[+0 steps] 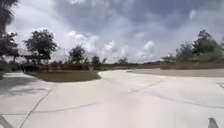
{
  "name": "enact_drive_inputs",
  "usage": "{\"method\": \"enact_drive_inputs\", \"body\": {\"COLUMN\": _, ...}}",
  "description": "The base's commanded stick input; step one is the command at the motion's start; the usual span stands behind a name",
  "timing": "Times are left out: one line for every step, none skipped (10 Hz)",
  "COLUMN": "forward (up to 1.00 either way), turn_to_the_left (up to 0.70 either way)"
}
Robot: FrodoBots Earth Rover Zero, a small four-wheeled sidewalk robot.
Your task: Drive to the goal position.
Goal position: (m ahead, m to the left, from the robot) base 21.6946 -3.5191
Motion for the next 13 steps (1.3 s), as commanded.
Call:
{"method": "enact_drive_inputs", "body": {"forward": 0.7, "turn_to_the_left": 0.0}}
{"method": "enact_drive_inputs", "body": {"forward": 0.7, "turn_to_the_left": 0.0}}
{"method": "enact_drive_inputs", "body": {"forward": 0.7, "turn_to_the_left": 0.0}}
{"method": "enact_drive_inputs", "body": {"forward": 0.7, "turn_to_the_left": 0.0}}
{"method": "enact_drive_inputs", "body": {"forward": 0.7, "turn_to_the_left": 0.0}}
{"method": "enact_drive_inputs", "body": {"forward": 0.7, "turn_to_the_left": 0.0}}
{"method": "enact_drive_inputs", "body": {"forward": 0.7, "turn_to_the_left": 0.0}}
{"method": "enact_drive_inputs", "body": {"forward": 0.7, "turn_to_the_left": 0.0}}
{"method": "enact_drive_inputs", "body": {"forward": 0.7, "turn_to_the_left": 0.0}}
{"method": "enact_drive_inputs", "body": {"forward": 0.7, "turn_to_the_left": 0.0}}
{"method": "enact_drive_inputs", "body": {"forward": 0.7, "turn_to_the_left": 0.0}}
{"method": "enact_drive_inputs", "body": {"forward": 0.7, "turn_to_the_left": 0.0}}
{"method": "enact_drive_inputs", "body": {"forward": 0.7, "turn_to_the_left": 0.0}}
